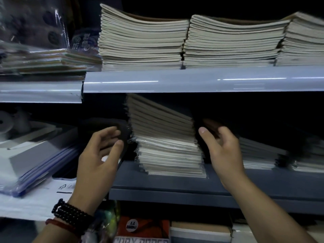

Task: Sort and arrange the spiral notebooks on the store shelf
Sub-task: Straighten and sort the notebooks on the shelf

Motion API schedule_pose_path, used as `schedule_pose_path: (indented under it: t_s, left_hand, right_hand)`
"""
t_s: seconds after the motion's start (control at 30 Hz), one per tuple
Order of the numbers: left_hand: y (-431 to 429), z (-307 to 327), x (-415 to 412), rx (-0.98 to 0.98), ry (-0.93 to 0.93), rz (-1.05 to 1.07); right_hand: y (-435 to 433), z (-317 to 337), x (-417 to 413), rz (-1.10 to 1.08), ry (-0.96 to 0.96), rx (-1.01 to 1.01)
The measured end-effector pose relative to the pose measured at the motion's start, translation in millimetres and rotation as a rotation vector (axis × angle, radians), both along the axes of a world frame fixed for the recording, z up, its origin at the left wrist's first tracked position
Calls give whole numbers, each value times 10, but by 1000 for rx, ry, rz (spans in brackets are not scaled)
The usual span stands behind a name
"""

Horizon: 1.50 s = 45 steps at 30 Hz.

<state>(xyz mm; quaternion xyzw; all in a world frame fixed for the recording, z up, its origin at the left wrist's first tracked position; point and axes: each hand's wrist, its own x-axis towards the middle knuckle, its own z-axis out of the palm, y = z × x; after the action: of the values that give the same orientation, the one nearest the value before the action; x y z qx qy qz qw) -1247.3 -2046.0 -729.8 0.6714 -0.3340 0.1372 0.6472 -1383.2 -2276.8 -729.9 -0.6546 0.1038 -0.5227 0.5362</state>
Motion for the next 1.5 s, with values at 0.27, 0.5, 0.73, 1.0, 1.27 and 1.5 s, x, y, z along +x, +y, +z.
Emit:
schedule_pose_path:
  t_s: [0.27,0.5,0.73,1.0,1.27,1.5]
  left_hand:
    - [-132,-134,-530,107,29,-122]
    - [-696,-133,-1078,86,97,-254]
    - [-1456,-189,-1475,69,120,-358]
    - [-2209,-618,-1527,159,207,-356]
    - [-1811,-682,-1374,173,-32,-154]
    - [-845,-787,-589,131,75,265]
  right_hand:
    - [54,-57,-314,69,85,-78]
    - [-116,-124,-627,81,138,-38]
    - [-564,-235,-1080,-32,219,-18]
    - [-1149,-372,-1439,-256,231,26]
    - [-871,-441,-1050,-221,258,-183]
    - [-461,-616,-548,20,632,-404]
